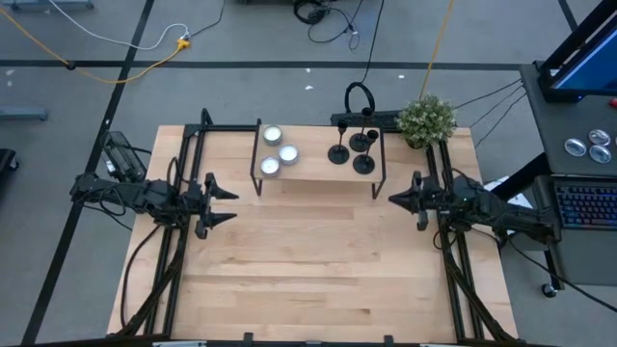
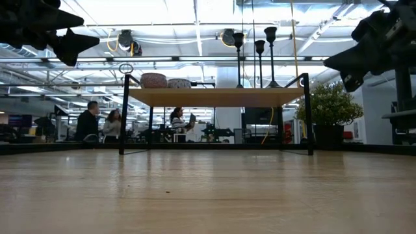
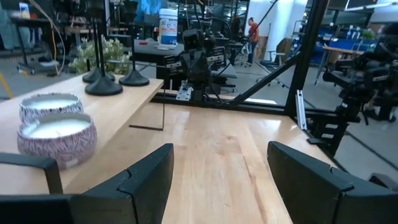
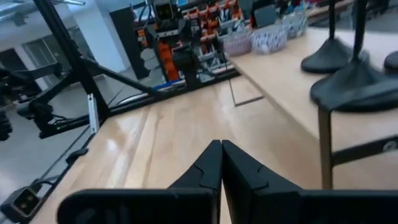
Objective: Pick & Place candle stick holders
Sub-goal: Return to Home Position
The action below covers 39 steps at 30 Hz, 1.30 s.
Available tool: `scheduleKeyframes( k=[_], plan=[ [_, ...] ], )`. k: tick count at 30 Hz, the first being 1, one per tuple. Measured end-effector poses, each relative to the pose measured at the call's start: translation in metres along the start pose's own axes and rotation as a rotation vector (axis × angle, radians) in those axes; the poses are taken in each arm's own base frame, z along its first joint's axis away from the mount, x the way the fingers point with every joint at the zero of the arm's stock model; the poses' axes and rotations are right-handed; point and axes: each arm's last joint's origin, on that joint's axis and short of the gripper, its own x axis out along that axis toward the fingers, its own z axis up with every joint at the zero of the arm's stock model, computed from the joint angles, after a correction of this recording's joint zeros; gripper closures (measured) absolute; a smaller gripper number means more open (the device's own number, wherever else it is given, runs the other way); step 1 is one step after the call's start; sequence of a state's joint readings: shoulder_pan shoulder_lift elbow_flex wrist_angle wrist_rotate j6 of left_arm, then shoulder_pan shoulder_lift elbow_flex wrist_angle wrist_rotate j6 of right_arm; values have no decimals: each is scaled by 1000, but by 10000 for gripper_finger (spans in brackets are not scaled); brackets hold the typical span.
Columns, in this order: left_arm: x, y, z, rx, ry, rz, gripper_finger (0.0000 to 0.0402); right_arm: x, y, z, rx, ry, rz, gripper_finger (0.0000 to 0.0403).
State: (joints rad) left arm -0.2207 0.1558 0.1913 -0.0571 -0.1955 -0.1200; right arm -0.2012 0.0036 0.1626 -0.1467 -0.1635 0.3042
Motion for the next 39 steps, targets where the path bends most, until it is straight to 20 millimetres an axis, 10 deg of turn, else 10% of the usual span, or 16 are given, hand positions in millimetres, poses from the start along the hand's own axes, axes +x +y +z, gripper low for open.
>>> scheduleKeyframes(
  k=[39],
  plan=[
    [1, 5, -1, 10, 22, -12, 135, 5, -2, -1, -150, -117, -4, 399]
  ],
)
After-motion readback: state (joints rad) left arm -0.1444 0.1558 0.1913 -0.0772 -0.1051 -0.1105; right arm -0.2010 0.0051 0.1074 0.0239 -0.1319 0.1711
